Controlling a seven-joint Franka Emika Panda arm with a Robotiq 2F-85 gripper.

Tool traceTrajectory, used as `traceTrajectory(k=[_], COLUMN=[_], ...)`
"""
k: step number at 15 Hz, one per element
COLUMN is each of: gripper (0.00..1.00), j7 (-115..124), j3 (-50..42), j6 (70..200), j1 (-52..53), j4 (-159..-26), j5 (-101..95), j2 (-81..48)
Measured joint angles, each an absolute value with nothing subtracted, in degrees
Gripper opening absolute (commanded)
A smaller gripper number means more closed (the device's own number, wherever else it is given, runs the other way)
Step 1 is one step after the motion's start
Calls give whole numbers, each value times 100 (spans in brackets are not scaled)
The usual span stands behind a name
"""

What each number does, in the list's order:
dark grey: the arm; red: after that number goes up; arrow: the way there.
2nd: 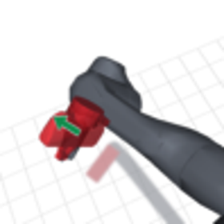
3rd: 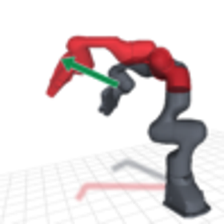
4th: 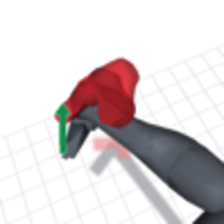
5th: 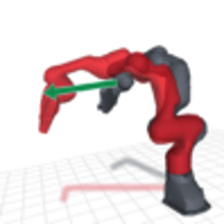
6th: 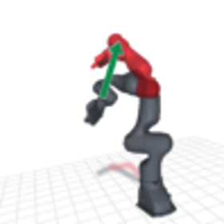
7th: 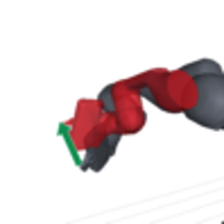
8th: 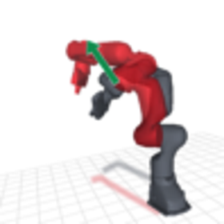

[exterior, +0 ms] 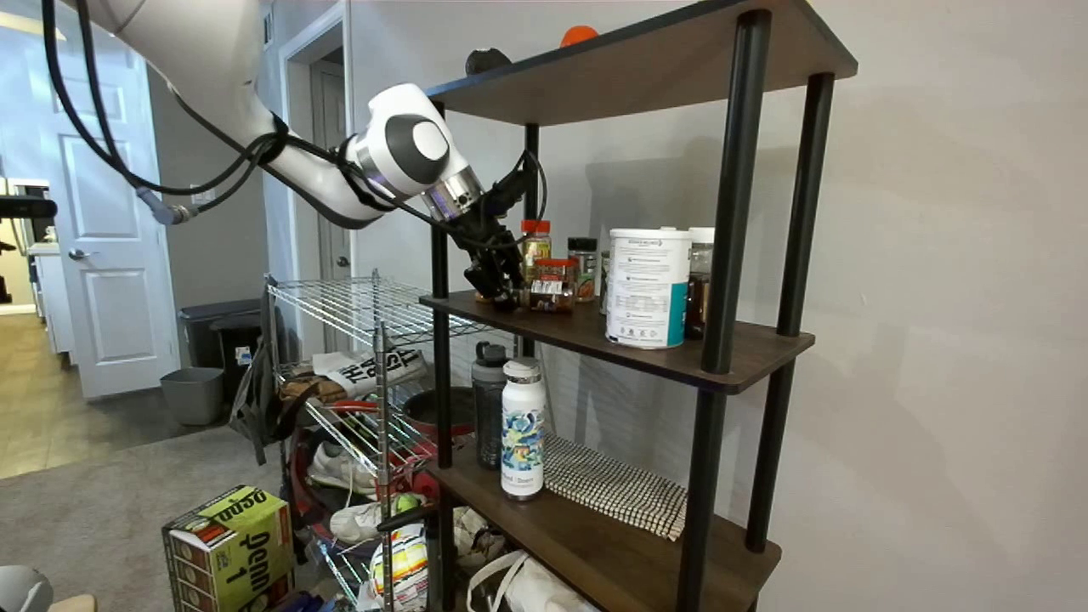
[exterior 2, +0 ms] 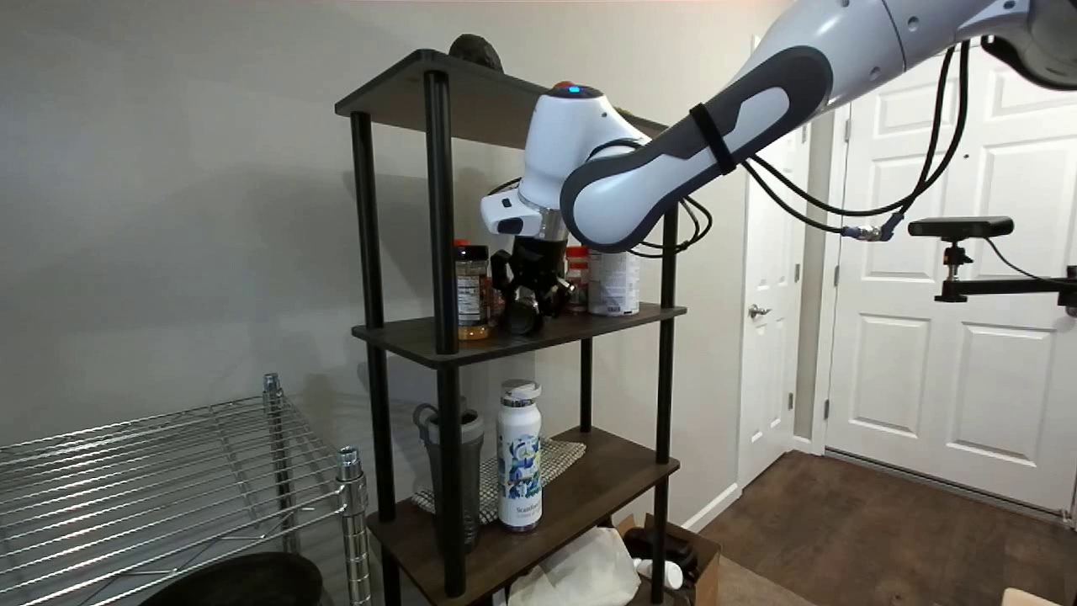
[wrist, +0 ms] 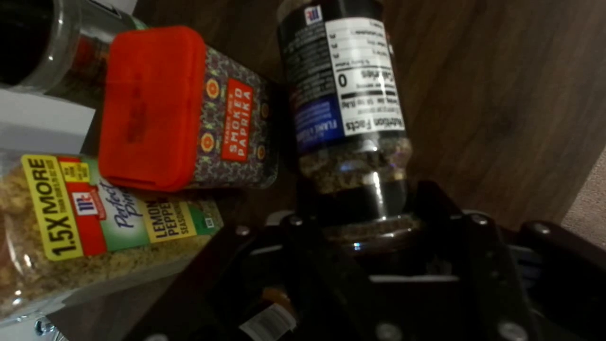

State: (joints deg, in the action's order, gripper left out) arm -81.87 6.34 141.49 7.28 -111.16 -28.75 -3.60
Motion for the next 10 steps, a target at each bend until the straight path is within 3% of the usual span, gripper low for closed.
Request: traceTrajectory(k=[10], gripper=[31], j7=[-8187], j3=[636], j6=[14196], j1=[727], j4=[-11110], j5=[-2849], j2=[-358])
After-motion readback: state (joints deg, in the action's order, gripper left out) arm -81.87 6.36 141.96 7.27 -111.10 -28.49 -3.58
